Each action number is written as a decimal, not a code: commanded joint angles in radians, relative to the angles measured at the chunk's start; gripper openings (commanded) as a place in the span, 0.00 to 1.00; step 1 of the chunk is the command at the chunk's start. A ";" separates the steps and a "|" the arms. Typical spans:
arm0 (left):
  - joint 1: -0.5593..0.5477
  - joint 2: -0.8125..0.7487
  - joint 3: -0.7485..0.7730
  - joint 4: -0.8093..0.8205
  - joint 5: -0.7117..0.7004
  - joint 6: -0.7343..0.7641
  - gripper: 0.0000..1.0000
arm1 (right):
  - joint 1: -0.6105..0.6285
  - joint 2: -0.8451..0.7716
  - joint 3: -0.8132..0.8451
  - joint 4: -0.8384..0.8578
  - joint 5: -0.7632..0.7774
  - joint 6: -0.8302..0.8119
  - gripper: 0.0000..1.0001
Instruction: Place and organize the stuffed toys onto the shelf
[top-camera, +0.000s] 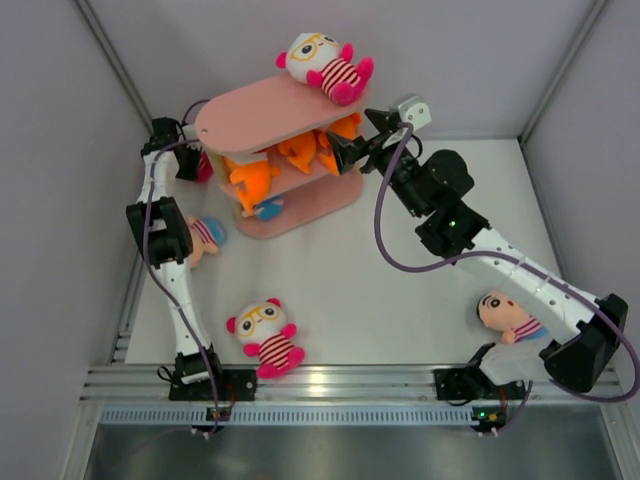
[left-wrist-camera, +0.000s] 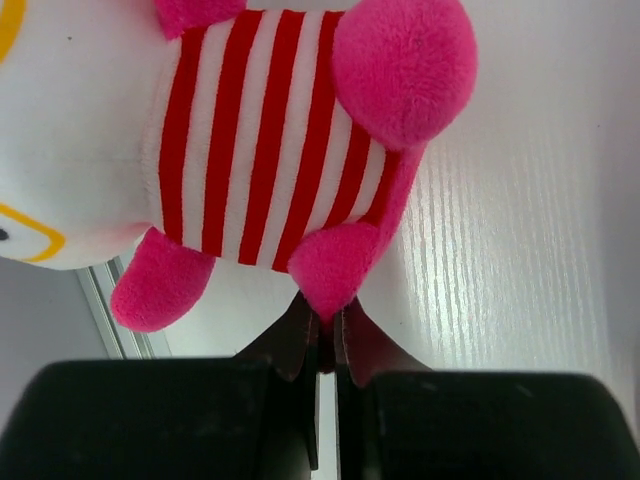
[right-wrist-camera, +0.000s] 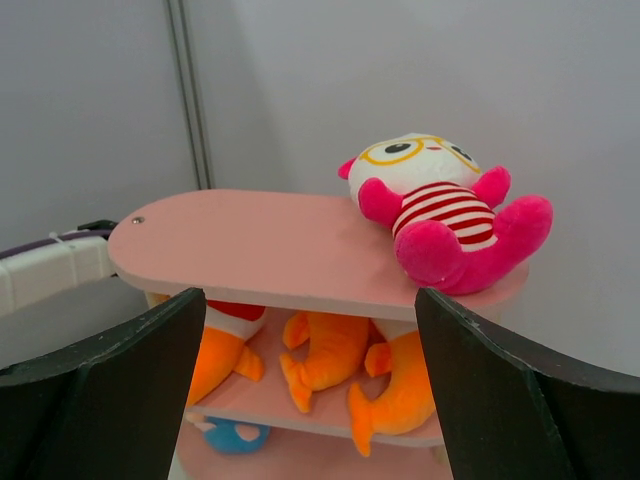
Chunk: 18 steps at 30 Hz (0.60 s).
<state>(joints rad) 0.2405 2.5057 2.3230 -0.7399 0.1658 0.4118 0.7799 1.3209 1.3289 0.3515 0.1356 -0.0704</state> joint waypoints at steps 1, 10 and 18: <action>0.005 -0.054 0.026 0.048 -0.008 -0.027 0.00 | -0.013 -0.052 -0.002 0.021 -0.010 0.004 0.86; 0.057 -0.336 -0.059 0.047 -0.057 -0.035 0.00 | -0.013 -0.117 -0.045 0.001 -0.013 0.037 0.86; 0.092 -0.557 -0.108 0.045 0.006 -0.036 0.00 | -0.013 -0.236 -0.114 -0.031 -0.021 0.061 0.86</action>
<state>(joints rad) 0.3359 2.0781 2.2395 -0.7319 0.1139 0.3866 0.7757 1.1389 1.2240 0.3191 0.1261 -0.0292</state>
